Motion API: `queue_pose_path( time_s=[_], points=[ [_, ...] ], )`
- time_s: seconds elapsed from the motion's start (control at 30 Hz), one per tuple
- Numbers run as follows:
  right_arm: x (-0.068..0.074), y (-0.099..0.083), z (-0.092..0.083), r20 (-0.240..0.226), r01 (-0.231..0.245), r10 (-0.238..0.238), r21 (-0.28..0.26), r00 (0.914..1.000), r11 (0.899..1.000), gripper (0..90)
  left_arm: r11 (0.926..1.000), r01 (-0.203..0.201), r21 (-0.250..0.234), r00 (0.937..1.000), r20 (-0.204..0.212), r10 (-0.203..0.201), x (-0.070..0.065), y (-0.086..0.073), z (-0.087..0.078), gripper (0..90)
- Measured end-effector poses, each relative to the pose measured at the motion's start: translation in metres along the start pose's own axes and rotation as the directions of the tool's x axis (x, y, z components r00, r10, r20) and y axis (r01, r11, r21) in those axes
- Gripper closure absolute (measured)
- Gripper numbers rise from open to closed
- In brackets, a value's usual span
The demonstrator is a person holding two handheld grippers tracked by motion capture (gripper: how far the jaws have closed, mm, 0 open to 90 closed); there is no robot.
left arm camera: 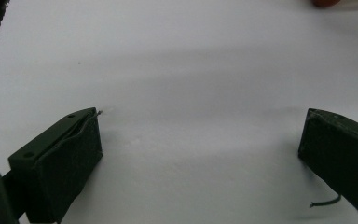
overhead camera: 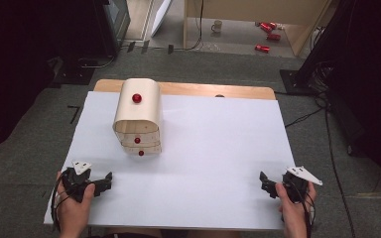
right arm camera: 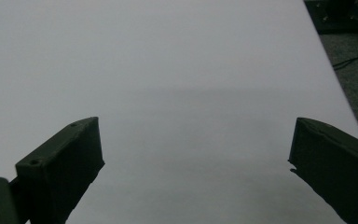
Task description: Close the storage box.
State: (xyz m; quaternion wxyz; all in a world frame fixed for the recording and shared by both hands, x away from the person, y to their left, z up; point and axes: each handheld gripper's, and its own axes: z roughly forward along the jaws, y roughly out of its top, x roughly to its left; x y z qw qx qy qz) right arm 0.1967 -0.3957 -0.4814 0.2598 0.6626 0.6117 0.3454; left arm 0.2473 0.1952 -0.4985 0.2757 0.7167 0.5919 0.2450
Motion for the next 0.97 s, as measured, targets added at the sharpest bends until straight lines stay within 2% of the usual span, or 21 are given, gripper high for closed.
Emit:
queue_pose_path(
  time_s=[0.03, 0.17, 0.2, 0.3, 0.43, 0.97],
  points=[
    [-0.006, -0.004, -0.003, 0.002, 0.015, -0.015, 0.014, 0.9999, 1.000, 2.8, 1.0000, 0.000, 0.000, 1.0000, 0.000, 0.000, 0.000, 0.000, 0.000, 0.0],
    [-0.010, -0.010, -0.003, 0.012, 0.032, -0.032, 0.035, 0.9994, 0.999, 2.8, 1.0000, 0.000, 0.000, 1.0000, 0.000, 0.000, 0.000, 0.000, 0.000, 0.0],
    [-0.012, -0.015, -0.001, 0.027, 0.036, -0.037, 0.051, 0.9989, 0.998, 2.9, 1.0000, 0.000, 0.000, 1.0000, 0.000, 0.000, 0.000, 0.000, 0.000, 0.0],
    [-0.013, -0.019, 0.002, 0.044, 0.050, -0.053, 0.063, 0.9976, 0.997, 2.8, 1.0000, 0.000, 0.000, 1.0000, 0.000, 0.000, 0.000, 0.000, 0.000, 0.0],
    [-0.010, -0.022, 0.006, 0.064, 0.102, -0.108, 0.084, 0.9921, 0.991, 2.6, 1.0000, -0.001, 0.000, 1.0000, 0.000, 0.001, 0.000, 0.000, 0.000, 0.0],
    [-0.011, -0.023, 0.006, 0.063, 0.100, -0.105, 0.074, 0.9925, 0.992, 2.5, 1.0000, 0.000, 0.000, 1.0000, 0.000, 0.000, 0.000, 0.000, 0.000, 0.0]
  ],
)
